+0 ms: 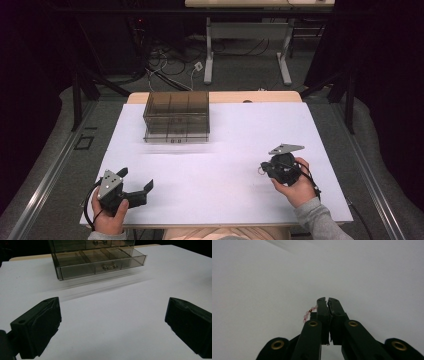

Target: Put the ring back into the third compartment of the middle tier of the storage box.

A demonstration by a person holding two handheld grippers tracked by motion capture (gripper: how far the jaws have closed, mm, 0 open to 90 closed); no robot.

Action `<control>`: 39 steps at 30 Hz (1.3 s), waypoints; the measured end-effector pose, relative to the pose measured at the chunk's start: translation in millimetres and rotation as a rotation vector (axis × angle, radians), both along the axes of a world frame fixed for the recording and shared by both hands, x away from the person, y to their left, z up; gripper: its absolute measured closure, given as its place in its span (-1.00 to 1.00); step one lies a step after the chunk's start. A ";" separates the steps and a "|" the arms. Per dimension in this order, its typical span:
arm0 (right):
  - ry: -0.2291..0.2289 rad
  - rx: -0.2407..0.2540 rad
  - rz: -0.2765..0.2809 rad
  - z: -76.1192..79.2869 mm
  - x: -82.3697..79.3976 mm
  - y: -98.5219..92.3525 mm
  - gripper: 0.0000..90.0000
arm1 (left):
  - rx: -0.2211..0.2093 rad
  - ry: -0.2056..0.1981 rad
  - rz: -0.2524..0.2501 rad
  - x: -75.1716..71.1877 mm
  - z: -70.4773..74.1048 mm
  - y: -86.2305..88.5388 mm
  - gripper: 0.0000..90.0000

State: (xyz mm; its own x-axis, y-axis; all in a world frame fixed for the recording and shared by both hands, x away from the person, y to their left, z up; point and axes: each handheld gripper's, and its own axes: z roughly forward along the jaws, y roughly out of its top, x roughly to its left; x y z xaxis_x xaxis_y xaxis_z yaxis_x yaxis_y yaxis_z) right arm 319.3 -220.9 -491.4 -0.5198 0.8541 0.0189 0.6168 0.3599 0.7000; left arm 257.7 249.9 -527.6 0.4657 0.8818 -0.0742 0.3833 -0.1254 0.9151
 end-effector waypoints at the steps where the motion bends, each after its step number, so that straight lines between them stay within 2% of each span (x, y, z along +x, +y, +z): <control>1: 0.003 0.003 0.002 1.4 0.9 1.2 0.96 | 0.000 0.000 0.000 -0.1 0.1 0.0 -0.98; 23: -0.012 -0.009 0.042 34.4 27.0 35.2 0.96 | -0.004 -0.007 0.006 0.3 0.4 -0.5 -0.98; 33: -0.022 -0.008 0.042 38.6 38.9 46.1 0.96 | -0.013 -0.002 0.010 1.2 -0.5 1.2 -0.98; 39: -0.012 -0.004 0.040 40.3 45.5 53.9 0.96 | -0.019 -0.002 0.013 -1.5 -1.0 2.7 -0.98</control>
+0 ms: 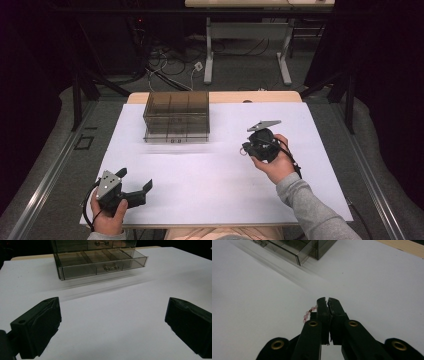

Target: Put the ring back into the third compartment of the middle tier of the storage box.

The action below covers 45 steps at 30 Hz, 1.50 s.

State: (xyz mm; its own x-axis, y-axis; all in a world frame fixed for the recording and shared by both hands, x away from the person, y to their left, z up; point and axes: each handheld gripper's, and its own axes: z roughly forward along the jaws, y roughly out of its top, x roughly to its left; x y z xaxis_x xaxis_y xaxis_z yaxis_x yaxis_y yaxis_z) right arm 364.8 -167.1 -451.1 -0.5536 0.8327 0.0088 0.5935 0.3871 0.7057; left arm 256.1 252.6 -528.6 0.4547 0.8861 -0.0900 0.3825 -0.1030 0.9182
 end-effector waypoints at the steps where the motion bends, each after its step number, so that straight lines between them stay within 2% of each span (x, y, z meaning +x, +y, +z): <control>1: -0.006 0.003 0.001 -0.2 1.3 1.6 0.96 | 0.000 0.002 0.001 -0.4 0.0 0.6 -0.98; 18: -0.017 -0.006 0.025 6.1 14.7 35.9 0.96 | -0.016 0.007 0.006 0.3 -1.3 3.2 -0.98; 28: -0.022 0.040 0.015 10.8 22.0 44.7 0.96 | -0.020 -0.001 0.006 -0.2 -0.8 0.6 -0.98; 33: -0.028 0.045 0.015 13.3 24.2 52.6 0.96 | -0.022 -0.002 0.006 0.2 -0.5 0.2 -0.98; 45: -0.071 0.071 0.019 13.7 29.8 75.5 0.96 | -0.024 -0.005 -0.003 0.8 -0.1 0.4 -0.98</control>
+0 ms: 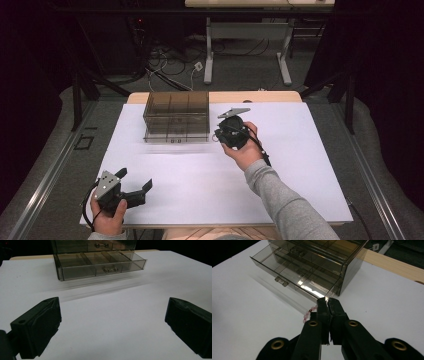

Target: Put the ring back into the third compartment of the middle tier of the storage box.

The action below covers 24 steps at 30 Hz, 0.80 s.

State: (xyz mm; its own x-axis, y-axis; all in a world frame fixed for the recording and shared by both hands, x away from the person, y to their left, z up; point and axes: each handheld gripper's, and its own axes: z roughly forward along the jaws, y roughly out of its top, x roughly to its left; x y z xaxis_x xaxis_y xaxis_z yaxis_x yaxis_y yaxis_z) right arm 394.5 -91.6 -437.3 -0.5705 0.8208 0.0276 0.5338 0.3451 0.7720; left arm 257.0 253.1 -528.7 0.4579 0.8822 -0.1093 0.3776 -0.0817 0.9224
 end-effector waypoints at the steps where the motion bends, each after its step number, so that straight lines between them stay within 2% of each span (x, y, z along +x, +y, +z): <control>1: 0.003 0.004 -0.007 -0.1 0.0 2.2 0.96 | -0.001 0.000 -0.002 0.2 0.2 -0.1 -0.98; 11: 0.001 0.019 -0.009 -4.1 4.3 17.6 0.96 | 0.008 -0.002 -0.019 1.9 0.3 -1.0 -0.98; 19: -0.013 0.031 0.006 -9.9 8.8 29.0 0.96 | 0.012 -0.009 -0.016 -0.7 1.6 0.5 -0.98; 24: -0.001 0.024 0.009 -14.8 15.0 35.7 0.96 | 0.013 -0.007 -0.008 -3.1 1.4 1.2 -0.98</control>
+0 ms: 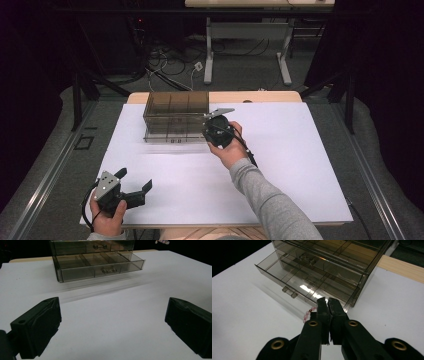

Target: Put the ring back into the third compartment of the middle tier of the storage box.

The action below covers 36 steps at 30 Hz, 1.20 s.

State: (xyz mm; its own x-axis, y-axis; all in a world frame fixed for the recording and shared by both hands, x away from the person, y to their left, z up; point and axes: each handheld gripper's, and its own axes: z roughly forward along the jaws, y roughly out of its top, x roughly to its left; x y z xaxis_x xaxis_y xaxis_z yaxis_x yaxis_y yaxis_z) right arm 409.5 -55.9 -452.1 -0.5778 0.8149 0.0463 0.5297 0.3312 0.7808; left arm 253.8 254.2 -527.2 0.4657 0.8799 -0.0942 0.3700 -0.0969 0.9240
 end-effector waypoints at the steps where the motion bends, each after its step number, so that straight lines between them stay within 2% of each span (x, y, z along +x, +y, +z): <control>1: -0.002 0.000 -0.003 -1.3 1.5 1.3 0.96 | -0.002 -0.003 0.005 -0.6 -0.2 0.2 -0.98; 10: 0.009 0.000 -0.022 -10.1 16.5 7.0 0.96 | -0.006 -0.013 0.030 -6.8 0.6 5.3 -0.98; 15: 0.021 -0.011 -0.039 -16.3 24.5 7.1 0.96 | -0.006 -0.002 0.035 -8.0 -0.1 7.2 -0.98; 21: 0.039 -0.003 -0.047 -21.3 31.7 6.5 0.96 | -0.005 0.000 0.038 -8.6 -0.3 7.9 -0.98; 28: 0.039 -0.014 -0.062 -24.2 37.2 8.5 0.96 | -0.017 -0.006 0.053 -10.7 0.8 11.3 -0.98; 36: 0.051 0.003 -0.071 -26.4 45.6 15.6 0.96 | -0.025 -0.006 0.057 -12.1 0.8 11.5 -0.98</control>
